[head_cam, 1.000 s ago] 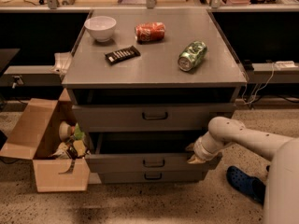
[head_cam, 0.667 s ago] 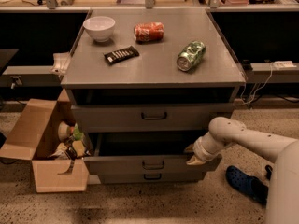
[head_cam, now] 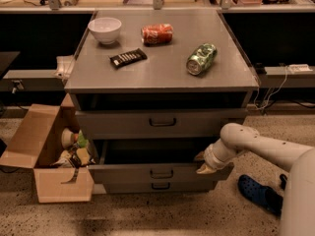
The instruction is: Open middle drawer
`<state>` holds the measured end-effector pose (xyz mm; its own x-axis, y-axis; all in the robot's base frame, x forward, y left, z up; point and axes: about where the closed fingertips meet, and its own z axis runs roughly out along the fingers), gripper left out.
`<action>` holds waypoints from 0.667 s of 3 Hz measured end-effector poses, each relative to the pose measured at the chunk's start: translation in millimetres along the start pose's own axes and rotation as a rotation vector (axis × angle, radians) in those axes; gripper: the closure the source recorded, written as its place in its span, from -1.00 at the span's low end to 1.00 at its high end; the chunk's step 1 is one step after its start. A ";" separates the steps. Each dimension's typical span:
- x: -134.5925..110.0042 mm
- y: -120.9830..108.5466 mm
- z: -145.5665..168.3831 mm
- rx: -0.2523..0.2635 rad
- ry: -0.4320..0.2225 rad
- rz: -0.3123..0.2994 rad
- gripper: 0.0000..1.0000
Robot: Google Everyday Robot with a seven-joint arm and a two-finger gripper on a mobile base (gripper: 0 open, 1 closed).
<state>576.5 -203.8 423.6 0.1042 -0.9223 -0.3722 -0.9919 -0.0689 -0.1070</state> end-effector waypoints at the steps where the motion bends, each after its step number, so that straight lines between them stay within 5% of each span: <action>1: 0.0 0.0 0.0 0.000 0.000 0.000 -0.31; 2: 0.0 0.0 0.1 0.000 0.000 0.000 -0.79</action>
Offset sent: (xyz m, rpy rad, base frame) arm 0.0000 0.0000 0.0000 0.0000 0.0000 0.0000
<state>576.5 -203.7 423.6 0.1042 -0.9223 -0.3722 -0.9919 -0.0689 -0.1070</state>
